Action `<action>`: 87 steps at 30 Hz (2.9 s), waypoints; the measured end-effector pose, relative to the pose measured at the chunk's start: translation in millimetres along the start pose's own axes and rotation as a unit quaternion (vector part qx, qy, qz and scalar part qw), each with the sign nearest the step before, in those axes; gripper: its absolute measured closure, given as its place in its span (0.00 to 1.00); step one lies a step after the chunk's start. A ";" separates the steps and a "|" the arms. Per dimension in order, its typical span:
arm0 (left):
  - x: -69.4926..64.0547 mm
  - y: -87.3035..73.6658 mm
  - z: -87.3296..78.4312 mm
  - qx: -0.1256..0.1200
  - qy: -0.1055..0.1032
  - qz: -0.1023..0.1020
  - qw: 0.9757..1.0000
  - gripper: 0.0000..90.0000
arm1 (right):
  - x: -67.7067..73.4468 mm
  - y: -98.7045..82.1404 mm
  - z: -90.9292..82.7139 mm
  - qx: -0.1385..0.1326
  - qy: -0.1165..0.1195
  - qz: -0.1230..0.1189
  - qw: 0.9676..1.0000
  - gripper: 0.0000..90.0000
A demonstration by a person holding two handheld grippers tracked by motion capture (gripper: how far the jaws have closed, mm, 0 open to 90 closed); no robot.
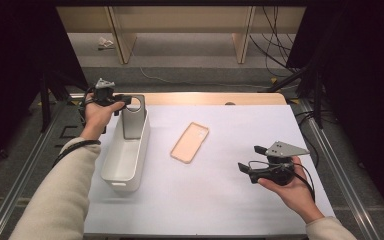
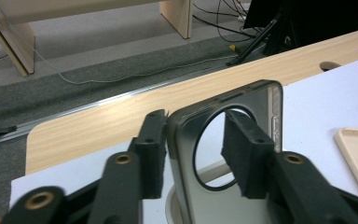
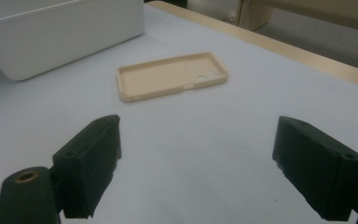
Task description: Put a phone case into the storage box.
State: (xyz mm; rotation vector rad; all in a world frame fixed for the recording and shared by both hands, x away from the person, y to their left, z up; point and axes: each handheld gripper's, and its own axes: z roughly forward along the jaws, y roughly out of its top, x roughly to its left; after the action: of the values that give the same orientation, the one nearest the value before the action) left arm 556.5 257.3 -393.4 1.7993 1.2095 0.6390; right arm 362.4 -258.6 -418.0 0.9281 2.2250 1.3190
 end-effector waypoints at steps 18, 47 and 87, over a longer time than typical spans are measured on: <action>-12.1 13.6 -22.4 -0.006 0.005 -0.011 1.000 0.10 | 0.3 0.3 0.0 0.000 -0.002 -0.001 1.000 0.18; -62.7 -42.4 -102.6 -0.025 -0.046 0.015 0.999 0.00 | 3.4 2.7 4.4 0.002 -0.004 -0.002 1.000 0.18; -112.6 -109.4 -137.4 -0.045 -0.109 0.018 0.993 0.00 | 14.2 33.8 50.5 -0.019 0.018 0.010 1.000 0.18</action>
State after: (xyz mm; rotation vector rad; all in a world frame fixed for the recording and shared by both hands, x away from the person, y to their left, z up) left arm 351.7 222.9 -413.2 1.7676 0.9898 0.4949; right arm 395.4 -205.8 -412.5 0.9240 2.2150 1.3916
